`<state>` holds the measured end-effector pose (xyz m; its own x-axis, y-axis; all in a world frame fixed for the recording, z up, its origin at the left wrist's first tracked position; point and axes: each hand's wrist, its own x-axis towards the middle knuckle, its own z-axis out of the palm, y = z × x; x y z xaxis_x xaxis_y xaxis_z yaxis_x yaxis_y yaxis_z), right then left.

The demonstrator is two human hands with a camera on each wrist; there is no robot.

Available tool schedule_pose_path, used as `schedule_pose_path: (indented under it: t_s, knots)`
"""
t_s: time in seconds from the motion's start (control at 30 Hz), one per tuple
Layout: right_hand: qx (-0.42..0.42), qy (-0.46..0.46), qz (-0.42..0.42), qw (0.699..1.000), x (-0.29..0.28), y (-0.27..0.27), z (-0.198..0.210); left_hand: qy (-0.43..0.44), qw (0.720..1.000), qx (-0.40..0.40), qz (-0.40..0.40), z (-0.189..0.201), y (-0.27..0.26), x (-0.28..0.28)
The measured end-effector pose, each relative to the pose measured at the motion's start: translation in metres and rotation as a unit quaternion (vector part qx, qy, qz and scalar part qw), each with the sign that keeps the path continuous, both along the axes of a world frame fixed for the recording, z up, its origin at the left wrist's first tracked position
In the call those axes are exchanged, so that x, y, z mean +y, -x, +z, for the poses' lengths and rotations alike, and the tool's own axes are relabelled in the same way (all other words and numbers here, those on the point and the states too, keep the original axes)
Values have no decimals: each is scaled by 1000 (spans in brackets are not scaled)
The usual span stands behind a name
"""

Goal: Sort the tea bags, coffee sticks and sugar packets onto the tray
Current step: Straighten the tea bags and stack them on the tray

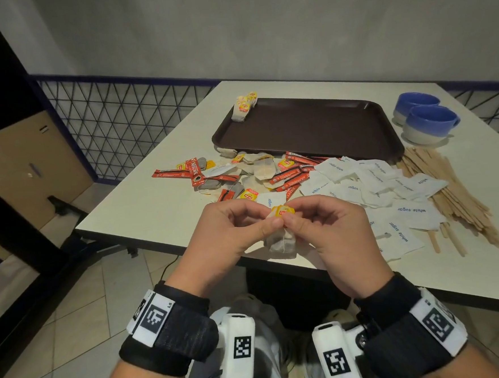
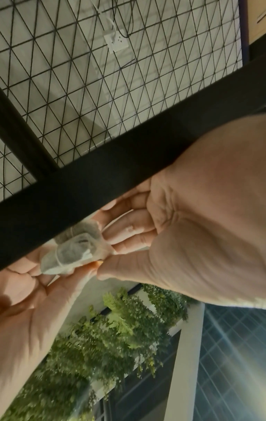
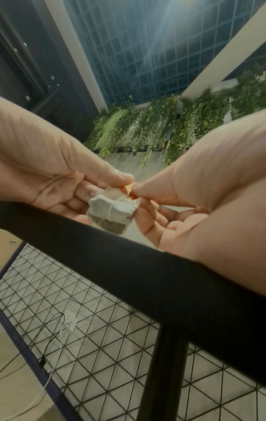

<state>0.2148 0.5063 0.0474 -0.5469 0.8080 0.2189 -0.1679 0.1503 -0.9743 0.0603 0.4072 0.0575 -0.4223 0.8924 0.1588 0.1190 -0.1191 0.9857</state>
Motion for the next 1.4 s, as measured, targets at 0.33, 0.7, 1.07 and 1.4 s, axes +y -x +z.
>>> schedule_pose_path:
  t_s: [0.33,0.7,1.07,1.4]
  knots:
    - [-40,-24,25,999,0,1,0,-12,999,-28,26,-2,1,2]
    - [-44,-16,16,999,-2,0,3,-11,1000,13,16,-3,1,1]
    - [-133,-102,14,986,-6,5,1,-31,999,14,17,-8,9,-6]
    - [-153,-180,81,968,22,26,77,-52,945,169,277,-1,95,-18]
